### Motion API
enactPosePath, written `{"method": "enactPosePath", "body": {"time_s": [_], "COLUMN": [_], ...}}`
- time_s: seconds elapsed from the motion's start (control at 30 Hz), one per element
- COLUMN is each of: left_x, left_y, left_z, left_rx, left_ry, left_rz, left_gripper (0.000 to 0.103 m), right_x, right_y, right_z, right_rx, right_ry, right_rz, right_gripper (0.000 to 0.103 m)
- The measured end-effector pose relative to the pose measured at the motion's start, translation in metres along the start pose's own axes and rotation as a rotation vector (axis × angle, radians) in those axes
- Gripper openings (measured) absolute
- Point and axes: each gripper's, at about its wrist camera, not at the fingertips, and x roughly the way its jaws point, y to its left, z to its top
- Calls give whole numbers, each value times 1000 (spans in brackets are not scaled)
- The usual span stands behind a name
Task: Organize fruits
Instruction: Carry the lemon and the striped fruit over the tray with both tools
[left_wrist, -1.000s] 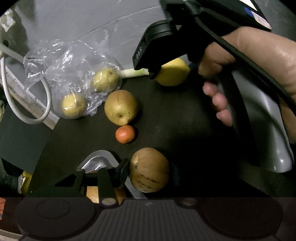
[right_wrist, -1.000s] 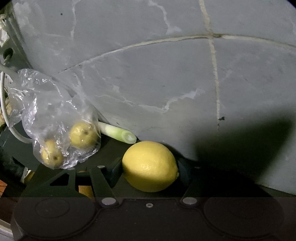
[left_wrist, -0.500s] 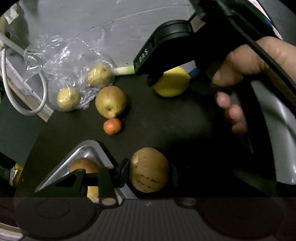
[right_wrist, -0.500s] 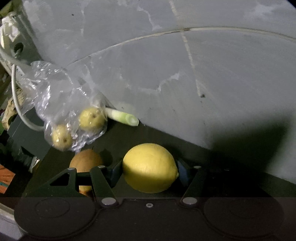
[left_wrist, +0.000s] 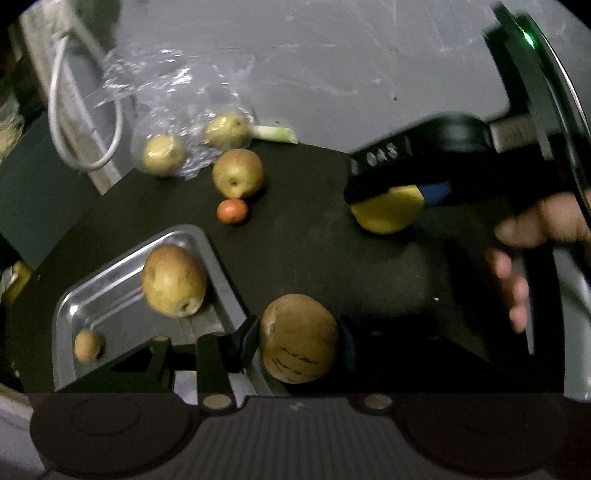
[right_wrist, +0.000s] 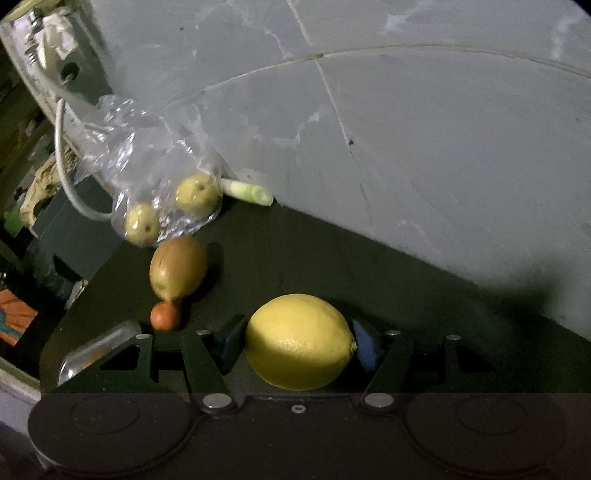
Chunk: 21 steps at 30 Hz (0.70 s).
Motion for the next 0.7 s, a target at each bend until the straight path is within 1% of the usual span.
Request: {"method": "enactPosePath", "body": {"time_s": [0.13,0.27,0.43,0.7], "left_x": [-21,-42,-65,-100], "left_y": [2,6,15,27], "left_z": [-14,-33,-62,-106], "left_rx": [-76,-175,-292,-396], "left_ry": [-28,-46,-27,-31], "left_rz": [8,16,5,33], "left_gripper": [49,49,49,49], "right_x": [-15,-32,-48,-70], "right_y": [0,4,8,15], "right_z": [-16,-34,-58,-89], "right_rx": [-34,-81,-132,-196], "right_ry": [5,20,56,99], "right_rz": [11,37,77,127], "right_gripper": [62,62,62,62]}}
